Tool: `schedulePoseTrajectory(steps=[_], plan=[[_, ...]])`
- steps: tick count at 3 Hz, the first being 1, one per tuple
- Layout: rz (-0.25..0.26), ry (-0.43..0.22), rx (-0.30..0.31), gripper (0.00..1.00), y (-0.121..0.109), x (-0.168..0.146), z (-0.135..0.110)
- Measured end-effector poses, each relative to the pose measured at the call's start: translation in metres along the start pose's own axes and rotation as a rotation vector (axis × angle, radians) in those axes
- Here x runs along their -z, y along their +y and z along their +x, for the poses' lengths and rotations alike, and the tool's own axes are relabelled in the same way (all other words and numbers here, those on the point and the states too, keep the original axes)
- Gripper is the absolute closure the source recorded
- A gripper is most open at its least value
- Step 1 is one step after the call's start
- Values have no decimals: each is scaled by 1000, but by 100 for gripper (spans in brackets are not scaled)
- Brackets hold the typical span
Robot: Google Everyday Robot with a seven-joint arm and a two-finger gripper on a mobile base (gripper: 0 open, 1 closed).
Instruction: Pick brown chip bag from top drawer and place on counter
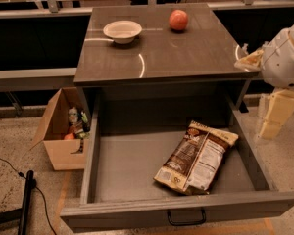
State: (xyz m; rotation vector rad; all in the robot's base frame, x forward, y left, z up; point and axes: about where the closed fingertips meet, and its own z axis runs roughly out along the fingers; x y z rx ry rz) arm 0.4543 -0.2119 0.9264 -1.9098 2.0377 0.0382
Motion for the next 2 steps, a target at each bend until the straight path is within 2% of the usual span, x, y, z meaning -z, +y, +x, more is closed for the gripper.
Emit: schedulePoseTrajectory(steps=[1,2], plan=[[-57,-38,137,0,-1,-30,5],[-60,-49,294,0,3,-60,12]])
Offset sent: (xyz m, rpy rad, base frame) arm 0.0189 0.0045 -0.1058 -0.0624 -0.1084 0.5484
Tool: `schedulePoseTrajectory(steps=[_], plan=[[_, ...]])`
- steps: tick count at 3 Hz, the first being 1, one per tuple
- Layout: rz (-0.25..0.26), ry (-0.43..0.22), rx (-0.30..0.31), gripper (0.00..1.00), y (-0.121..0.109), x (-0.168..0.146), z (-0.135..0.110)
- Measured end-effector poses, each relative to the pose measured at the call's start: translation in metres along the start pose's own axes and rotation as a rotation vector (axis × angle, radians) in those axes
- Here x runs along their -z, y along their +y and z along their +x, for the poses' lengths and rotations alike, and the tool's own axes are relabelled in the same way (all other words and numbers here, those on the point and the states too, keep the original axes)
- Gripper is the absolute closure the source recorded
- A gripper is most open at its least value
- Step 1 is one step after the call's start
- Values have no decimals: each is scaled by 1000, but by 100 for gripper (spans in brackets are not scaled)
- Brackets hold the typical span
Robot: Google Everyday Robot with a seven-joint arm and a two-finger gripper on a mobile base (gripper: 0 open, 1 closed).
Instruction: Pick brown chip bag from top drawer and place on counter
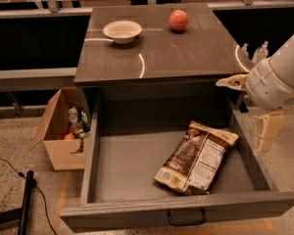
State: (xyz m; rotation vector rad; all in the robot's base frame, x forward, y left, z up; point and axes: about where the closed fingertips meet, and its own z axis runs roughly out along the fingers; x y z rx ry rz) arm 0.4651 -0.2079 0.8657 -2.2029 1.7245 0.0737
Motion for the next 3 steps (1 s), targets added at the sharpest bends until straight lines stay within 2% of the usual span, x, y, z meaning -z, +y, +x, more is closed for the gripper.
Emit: schedulePoseTrajectory(steps=[1,2,3], plan=[[34,-8,156,0,1,-30,10],[71,14,347,0,-3,-65,14],[87,21,416,0,-7,-66,13]])
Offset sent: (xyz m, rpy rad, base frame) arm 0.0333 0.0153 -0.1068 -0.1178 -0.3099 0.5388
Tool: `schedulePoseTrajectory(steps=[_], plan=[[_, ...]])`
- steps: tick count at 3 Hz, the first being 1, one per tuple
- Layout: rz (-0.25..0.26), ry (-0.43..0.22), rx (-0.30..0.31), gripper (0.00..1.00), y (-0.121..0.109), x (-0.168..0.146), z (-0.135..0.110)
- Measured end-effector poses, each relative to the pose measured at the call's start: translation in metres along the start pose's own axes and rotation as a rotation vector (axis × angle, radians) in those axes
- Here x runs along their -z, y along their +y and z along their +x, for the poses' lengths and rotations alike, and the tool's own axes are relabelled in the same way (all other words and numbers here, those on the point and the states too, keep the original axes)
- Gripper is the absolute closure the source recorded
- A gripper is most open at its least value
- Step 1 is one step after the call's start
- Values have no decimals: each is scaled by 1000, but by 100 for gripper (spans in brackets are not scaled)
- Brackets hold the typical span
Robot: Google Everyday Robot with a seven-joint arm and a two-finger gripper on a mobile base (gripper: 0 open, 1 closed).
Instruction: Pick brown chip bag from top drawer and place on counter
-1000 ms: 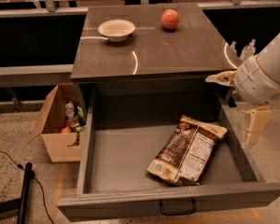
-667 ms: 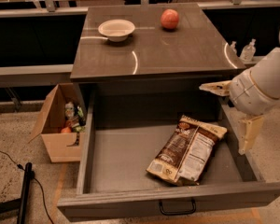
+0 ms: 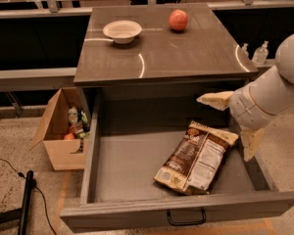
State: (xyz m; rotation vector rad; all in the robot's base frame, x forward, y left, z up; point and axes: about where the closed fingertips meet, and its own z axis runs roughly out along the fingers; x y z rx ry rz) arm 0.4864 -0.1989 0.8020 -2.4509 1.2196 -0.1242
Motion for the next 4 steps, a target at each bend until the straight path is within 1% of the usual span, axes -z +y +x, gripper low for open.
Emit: schedulePoseTrajectory(steps=[1,2,3,4], plan=[[-2,-1,-3,0,0,0,0],[-12,-41,21,0,8,-28,3],[-35,-115,60,0,16,-64,0],[-40,-166,107,0,20,-98,-5]])
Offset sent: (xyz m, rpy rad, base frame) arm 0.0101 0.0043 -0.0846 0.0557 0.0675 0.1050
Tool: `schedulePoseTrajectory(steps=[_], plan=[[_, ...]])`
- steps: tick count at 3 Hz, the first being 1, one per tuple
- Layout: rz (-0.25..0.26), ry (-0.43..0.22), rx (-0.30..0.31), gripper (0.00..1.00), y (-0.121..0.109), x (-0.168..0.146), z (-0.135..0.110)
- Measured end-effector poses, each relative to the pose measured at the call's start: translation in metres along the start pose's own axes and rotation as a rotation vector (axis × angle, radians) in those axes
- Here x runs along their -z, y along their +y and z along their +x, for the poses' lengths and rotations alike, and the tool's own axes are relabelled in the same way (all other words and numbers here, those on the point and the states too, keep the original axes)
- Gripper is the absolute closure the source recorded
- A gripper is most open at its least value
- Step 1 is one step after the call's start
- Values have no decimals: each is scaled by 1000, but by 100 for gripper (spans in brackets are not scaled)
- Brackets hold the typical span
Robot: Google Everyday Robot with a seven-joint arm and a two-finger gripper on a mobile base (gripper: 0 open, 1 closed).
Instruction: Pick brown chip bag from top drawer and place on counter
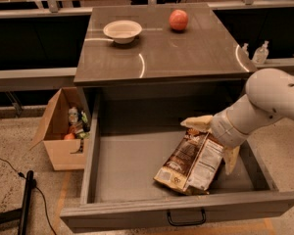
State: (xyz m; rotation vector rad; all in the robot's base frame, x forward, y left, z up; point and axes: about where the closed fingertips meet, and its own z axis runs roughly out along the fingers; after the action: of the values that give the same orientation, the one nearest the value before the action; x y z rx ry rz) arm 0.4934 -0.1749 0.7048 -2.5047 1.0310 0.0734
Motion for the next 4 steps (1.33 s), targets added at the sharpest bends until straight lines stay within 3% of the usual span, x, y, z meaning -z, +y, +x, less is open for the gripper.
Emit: schedulePoseTrajectory(steps=[1,3,4], plan=[[-12,4,82,0,0,-22,3],[-77,61,161,0,10,-54,22],[-97,77,184,18,10,-66,32]])
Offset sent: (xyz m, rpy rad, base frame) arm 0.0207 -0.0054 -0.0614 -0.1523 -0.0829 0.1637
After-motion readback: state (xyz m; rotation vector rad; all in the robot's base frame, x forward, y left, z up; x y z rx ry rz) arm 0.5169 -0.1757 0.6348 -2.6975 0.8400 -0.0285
